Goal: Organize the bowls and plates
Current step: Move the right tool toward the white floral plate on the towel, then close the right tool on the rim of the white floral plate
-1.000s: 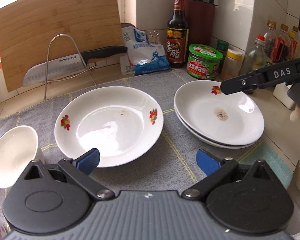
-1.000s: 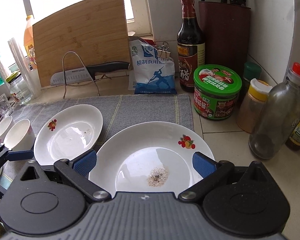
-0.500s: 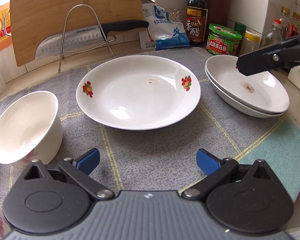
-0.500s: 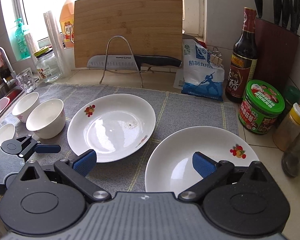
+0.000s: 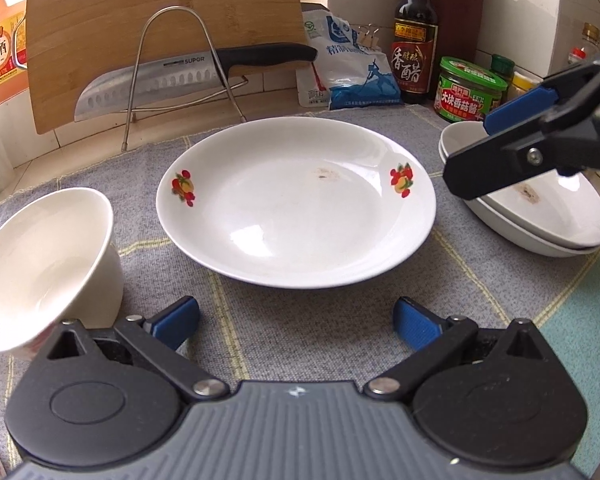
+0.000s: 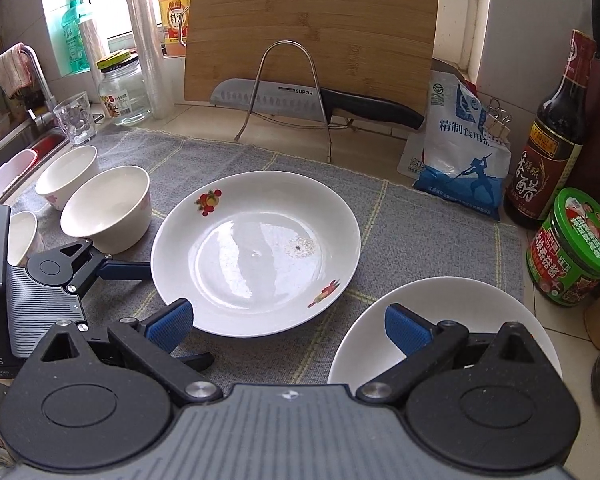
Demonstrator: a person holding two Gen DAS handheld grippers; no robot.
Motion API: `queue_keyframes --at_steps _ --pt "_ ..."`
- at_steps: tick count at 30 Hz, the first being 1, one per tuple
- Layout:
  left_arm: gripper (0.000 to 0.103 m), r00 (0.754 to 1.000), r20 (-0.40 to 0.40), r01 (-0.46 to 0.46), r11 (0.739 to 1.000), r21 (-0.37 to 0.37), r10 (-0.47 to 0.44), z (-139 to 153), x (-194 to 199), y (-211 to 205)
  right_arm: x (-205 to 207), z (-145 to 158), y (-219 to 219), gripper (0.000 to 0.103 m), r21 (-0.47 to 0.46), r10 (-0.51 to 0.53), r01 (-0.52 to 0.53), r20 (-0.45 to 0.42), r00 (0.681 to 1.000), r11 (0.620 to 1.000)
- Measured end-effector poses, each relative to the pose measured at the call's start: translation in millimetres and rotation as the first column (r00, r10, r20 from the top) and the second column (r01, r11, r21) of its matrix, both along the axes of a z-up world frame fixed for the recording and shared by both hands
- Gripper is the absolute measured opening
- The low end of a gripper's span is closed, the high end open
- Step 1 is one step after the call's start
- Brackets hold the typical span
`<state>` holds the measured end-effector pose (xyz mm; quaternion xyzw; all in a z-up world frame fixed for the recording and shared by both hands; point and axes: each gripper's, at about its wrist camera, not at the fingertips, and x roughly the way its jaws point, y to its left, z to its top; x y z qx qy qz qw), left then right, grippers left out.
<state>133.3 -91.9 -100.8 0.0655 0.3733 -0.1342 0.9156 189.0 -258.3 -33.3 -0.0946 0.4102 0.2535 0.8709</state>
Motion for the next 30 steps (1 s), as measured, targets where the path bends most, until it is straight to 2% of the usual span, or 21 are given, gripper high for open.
queue_keyframes --at_steps 11,18,25,28,30 --pt "0.103 0.999 0.007 -0.033 0.999 -0.006 0.033 -1.9 6.6 -7.4 58.7 -10.0 10.2 0.103 -0.030 0.096 -0.098 -0.056 0.994 0.995" --pt "0.103 0.999 0.015 -0.030 1.000 -0.008 0.030 -2.3 6.5 -7.1 104.1 -18.4 17.0 0.103 -0.023 0.180 -0.184 -0.118 0.977 0.983" --pt "0.103 0.999 0.024 -0.024 1.000 -0.010 0.024 -1.0 9.1 -12.4 142.5 -35.0 34.2 0.103 -0.013 0.274 -0.282 -0.200 0.941 0.959" --pt "0.102 0.999 0.034 -0.026 1.000 -0.008 0.027 -0.4 11.3 -14.7 155.0 -41.8 42.2 0.103 0.017 0.328 -0.334 -0.243 0.913 0.943" --pt "0.102 0.999 0.041 -0.034 0.999 -0.001 0.034 0.3 12.6 -15.4 159.4 -44.4 46.6 0.100 0.018 0.348 -0.356 -0.253 0.903 0.934"
